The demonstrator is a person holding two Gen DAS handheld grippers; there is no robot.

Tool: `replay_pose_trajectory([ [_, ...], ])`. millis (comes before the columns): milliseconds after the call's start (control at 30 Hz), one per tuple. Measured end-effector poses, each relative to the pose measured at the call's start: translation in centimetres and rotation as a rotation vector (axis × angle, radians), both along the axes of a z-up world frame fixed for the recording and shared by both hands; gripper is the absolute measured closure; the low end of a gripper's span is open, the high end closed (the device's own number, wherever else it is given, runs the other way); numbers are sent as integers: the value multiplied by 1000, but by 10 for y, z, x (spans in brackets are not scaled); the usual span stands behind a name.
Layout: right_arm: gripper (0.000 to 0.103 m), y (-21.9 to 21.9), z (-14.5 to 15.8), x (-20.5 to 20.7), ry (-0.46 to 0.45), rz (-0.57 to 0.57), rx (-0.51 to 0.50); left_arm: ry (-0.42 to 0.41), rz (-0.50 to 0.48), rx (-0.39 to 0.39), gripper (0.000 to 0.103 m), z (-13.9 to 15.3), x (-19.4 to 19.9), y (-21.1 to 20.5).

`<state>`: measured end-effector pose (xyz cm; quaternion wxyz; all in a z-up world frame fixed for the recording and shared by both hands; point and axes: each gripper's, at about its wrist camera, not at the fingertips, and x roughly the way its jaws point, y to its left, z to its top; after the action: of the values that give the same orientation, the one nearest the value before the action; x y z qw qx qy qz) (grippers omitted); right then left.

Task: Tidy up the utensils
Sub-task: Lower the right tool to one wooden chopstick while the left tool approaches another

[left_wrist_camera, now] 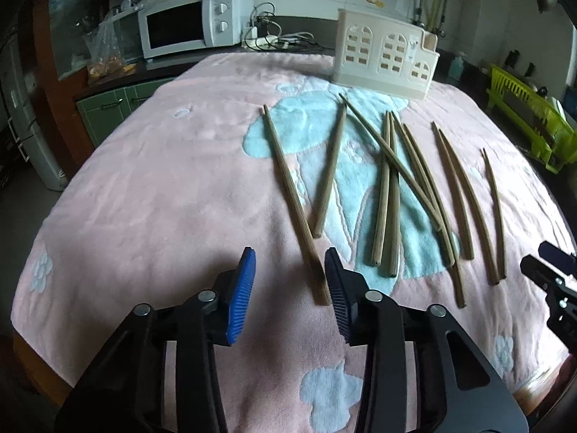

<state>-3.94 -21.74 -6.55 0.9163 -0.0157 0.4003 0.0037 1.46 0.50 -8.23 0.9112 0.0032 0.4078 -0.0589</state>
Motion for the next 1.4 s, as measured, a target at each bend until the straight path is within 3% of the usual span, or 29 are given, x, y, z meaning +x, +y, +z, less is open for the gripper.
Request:
replay_pose_trajectory([
  [167,57,2,-2,0,5,10,4,-8,13,-4,77,1,1,7],
  [267,57,2,-3,0,8,10,6,-26,40,30,77,3,1,14],
  [533,57,3,-2,-1,2,14,21,-12,-14,-89,77,4,-2,19],
  [800,57,4,-3,1,10,17,22,4,-50,-65,77,-5,-4,3],
  [1033,57,1,-3,1,11,10,30,-51,-70,-55,81,4,-11,-1],
  [1333,57,1,-4,3,16,17,37,10,-61,-74,86,-5,-2,2],
  [1400,57,2,-6,5,21,17,38,9,-65,-46,86,-6,-2,-2],
])
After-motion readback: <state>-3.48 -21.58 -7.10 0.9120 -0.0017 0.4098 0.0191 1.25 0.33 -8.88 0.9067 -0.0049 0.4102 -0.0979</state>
